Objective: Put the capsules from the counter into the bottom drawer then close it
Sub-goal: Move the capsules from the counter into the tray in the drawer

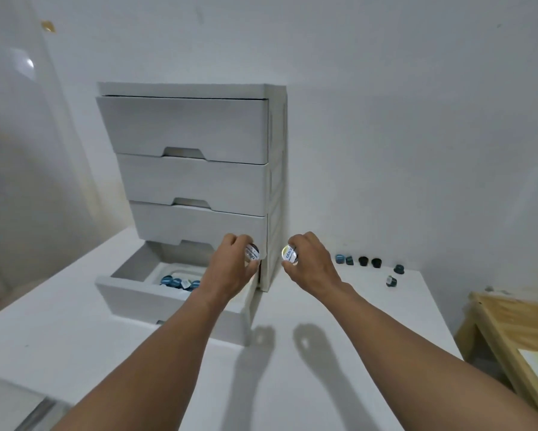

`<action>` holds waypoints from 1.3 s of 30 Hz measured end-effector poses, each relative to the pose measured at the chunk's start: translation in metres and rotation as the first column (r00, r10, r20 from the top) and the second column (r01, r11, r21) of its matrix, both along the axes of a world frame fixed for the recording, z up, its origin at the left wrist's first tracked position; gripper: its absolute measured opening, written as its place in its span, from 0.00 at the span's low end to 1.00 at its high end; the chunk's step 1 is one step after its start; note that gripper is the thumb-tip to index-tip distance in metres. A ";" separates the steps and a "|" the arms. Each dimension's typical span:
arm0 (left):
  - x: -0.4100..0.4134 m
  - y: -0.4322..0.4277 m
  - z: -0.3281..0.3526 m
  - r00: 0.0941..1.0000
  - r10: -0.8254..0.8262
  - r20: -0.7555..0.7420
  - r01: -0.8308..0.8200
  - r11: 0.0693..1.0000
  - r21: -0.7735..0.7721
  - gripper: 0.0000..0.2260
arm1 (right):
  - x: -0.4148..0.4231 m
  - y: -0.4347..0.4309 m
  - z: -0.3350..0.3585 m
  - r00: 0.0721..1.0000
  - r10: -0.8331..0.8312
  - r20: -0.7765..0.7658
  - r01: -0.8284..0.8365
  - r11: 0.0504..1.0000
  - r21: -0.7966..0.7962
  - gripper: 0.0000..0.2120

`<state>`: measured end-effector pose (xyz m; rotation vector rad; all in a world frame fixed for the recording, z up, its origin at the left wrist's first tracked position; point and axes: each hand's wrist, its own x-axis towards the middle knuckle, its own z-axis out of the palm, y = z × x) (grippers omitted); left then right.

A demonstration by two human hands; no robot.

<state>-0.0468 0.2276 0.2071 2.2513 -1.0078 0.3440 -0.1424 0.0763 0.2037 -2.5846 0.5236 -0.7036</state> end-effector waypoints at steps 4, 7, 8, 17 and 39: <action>0.033 0.041 -0.002 0.999 -0.007 0.033 0.005 0.999 0.038 0.19 | 0.033 0.039 -0.002 1.000 -0.025 0.015 0.026 1.000 -0.015 0.13; 0.063 0.072 -0.002 0.998 -0.037 0.056 0.033 0.997 0.064 0.19 | 0.061 0.071 -0.007 0.999 -0.035 0.020 0.036 0.999 -0.012 0.13; 0.074 0.083 -0.003 0.997 -0.046 0.059 0.042 0.997 0.066 0.19 | 0.070 0.082 -0.008 0.999 -0.036 0.021 0.036 0.999 -0.014 0.13; 0.150 0.147 -0.021 0.996 -0.093 0.010 0.091 0.992 0.090 0.16 | 0.132 0.149 -0.030 0.998 -0.049 -0.037 0.051 0.998 0.043 0.17; 0.308 0.083 -0.099 0.967 -0.174 -0.186 0.214 0.950 0.226 0.14 | 0.290 0.090 -0.096 0.975 -0.036 -0.221 0.062 0.991 0.114 0.13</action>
